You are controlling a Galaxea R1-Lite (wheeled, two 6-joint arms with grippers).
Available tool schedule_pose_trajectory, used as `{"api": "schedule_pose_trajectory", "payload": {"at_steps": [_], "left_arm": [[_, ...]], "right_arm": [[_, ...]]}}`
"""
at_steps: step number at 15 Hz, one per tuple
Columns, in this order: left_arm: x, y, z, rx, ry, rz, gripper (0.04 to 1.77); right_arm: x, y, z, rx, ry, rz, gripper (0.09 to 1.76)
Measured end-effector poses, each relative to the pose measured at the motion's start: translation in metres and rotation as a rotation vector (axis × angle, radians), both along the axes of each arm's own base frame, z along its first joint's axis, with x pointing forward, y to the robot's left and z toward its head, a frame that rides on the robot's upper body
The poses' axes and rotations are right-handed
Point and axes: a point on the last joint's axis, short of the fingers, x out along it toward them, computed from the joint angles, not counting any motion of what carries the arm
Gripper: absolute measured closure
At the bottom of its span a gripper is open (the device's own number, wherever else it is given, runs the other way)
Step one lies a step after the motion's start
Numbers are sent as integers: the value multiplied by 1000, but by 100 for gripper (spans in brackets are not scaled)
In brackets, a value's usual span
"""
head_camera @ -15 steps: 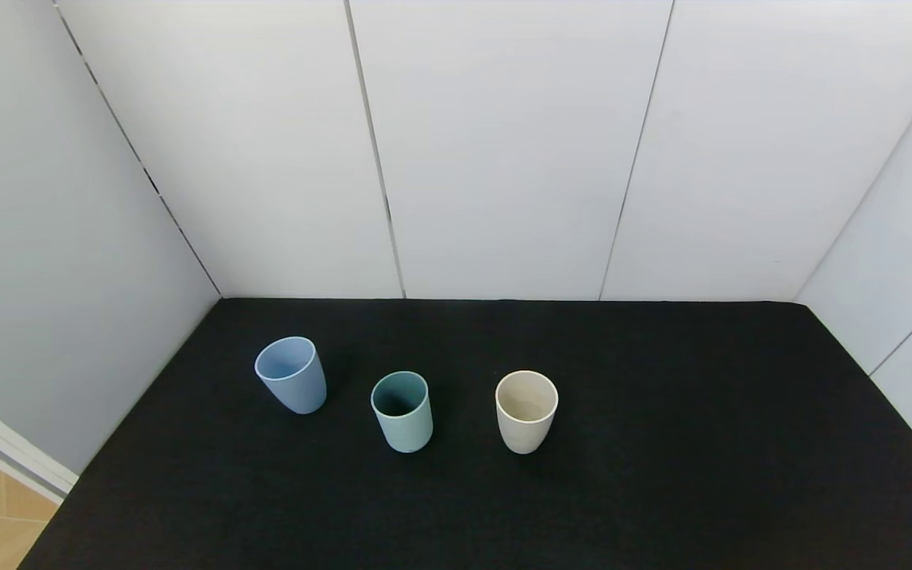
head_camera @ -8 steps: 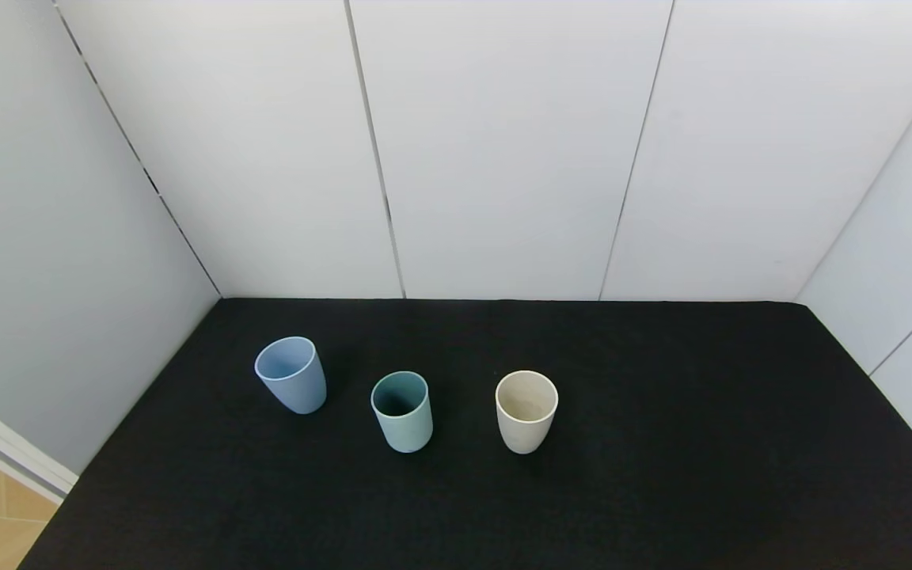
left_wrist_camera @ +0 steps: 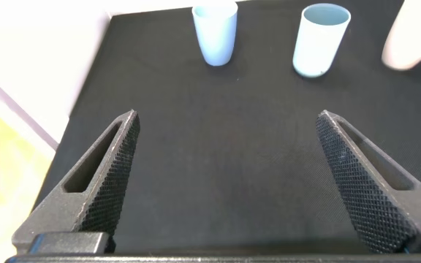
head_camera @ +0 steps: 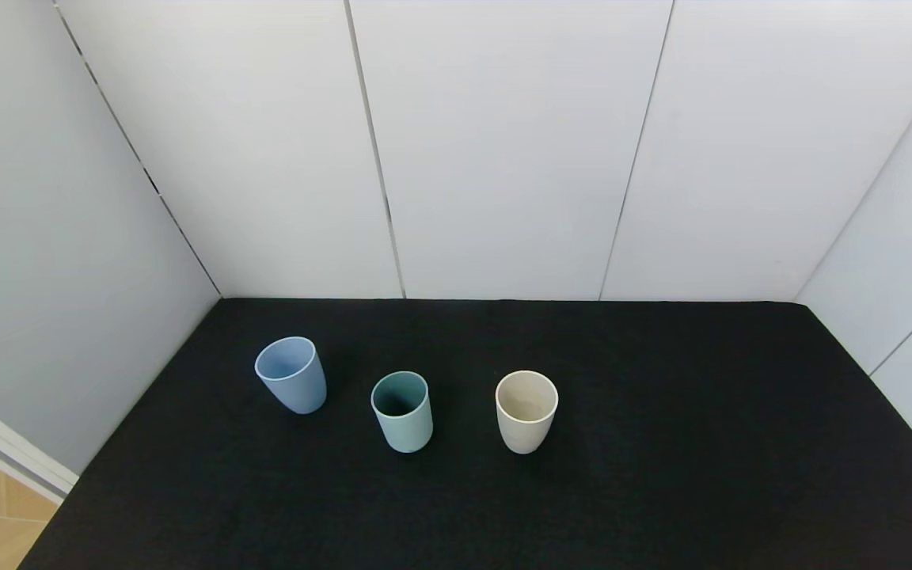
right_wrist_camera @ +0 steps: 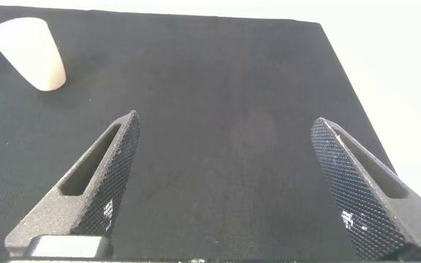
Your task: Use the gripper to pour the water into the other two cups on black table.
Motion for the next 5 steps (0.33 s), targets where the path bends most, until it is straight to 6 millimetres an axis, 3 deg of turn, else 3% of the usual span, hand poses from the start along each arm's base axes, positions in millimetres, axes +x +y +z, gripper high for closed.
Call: {"api": "schedule_pose_trajectory", "payload": {"at_steps": [5], "left_arm": [[0, 0, 0, -15, 2, 10, 9]], "right_arm": [[0, 0, 0, -3, 1, 0, 14]]}}
